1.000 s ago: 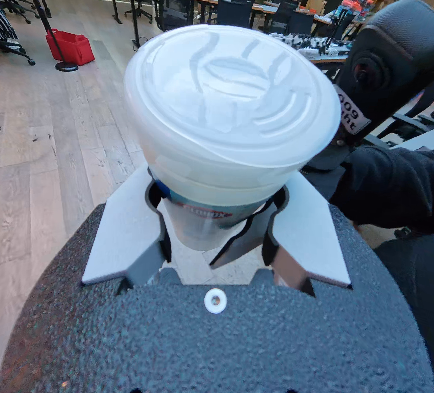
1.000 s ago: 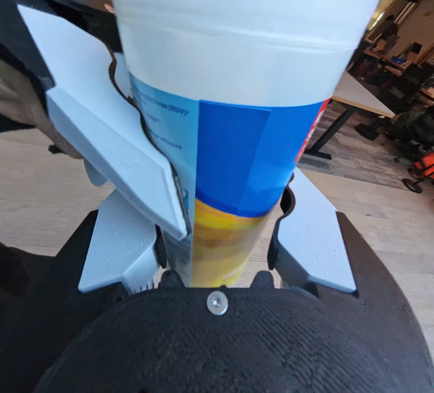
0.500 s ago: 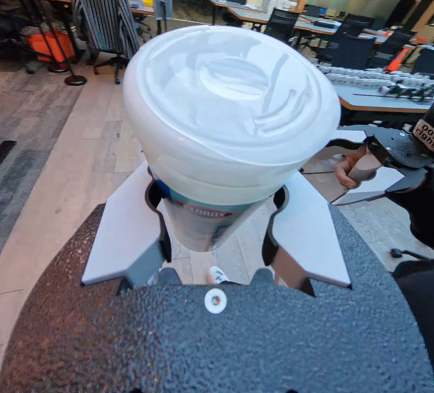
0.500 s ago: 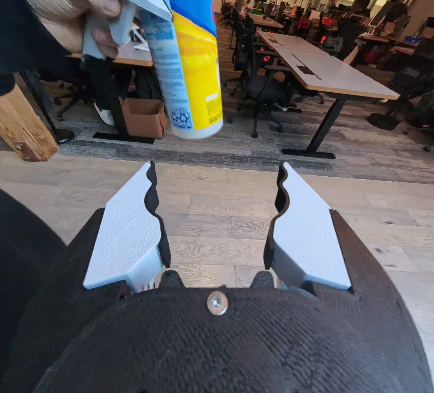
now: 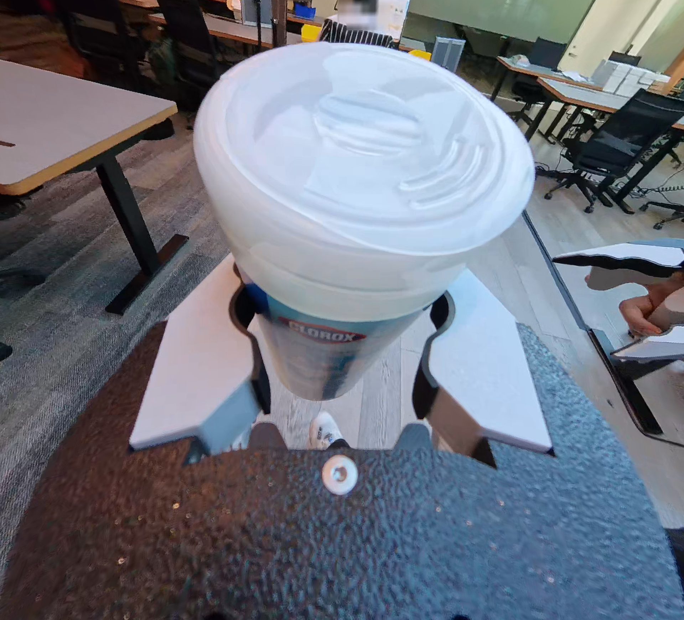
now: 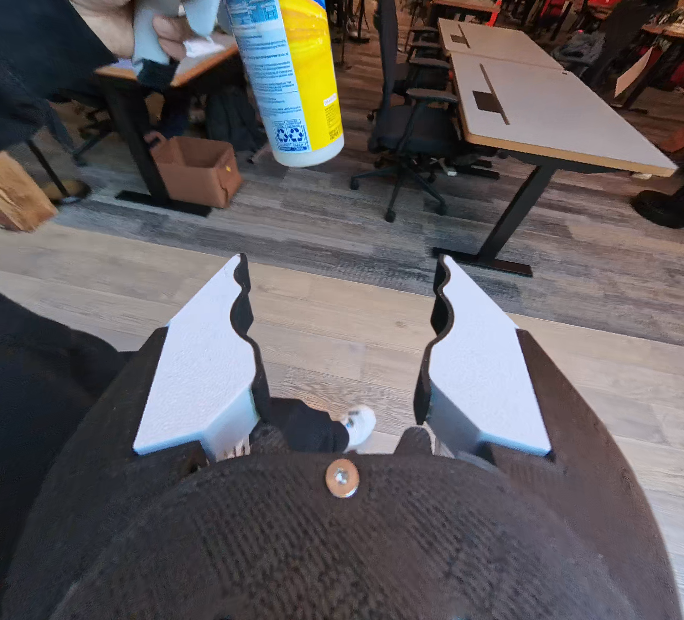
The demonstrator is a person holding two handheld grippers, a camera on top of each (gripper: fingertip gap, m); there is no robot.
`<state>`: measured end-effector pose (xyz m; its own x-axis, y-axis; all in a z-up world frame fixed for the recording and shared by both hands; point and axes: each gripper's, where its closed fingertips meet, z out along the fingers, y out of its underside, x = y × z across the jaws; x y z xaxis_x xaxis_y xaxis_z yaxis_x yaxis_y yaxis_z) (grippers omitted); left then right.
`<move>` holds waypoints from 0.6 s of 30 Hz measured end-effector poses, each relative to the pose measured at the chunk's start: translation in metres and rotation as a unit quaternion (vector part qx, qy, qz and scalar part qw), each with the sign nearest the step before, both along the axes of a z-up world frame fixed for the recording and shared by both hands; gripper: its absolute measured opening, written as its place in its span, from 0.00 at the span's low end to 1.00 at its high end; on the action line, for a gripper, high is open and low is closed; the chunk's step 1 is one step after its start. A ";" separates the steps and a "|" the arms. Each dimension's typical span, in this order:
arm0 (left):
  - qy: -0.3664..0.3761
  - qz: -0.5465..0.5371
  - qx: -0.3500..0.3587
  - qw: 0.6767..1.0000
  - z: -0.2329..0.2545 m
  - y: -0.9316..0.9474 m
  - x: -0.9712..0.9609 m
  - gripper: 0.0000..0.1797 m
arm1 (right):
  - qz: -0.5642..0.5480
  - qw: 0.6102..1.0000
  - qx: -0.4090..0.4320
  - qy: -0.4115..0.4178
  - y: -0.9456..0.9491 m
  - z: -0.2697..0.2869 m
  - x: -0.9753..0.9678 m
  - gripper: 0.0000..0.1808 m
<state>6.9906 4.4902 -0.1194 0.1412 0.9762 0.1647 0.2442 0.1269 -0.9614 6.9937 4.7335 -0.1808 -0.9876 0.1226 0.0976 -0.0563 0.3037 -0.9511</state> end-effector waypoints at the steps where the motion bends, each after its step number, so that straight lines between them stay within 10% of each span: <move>1: 0.004 -0.003 0.001 1.000 -0.003 -0.010 -0.034 0.54 | -0.004 1.000 0.012 0.013 -0.007 -0.003 -0.036 0.55; 18: 0.047 -0.110 0.034 0.992 0.037 -0.131 -0.634 0.54 | -0.208 0.973 0.035 -0.096 -0.066 -0.049 -0.588 0.46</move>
<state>6.3564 4.3590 -0.0825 0.3680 0.9069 0.2054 0.1822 0.1463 -0.9723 6.4054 4.6673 -0.2302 -0.8544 0.5159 -0.0619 0.2627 0.3262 -0.9081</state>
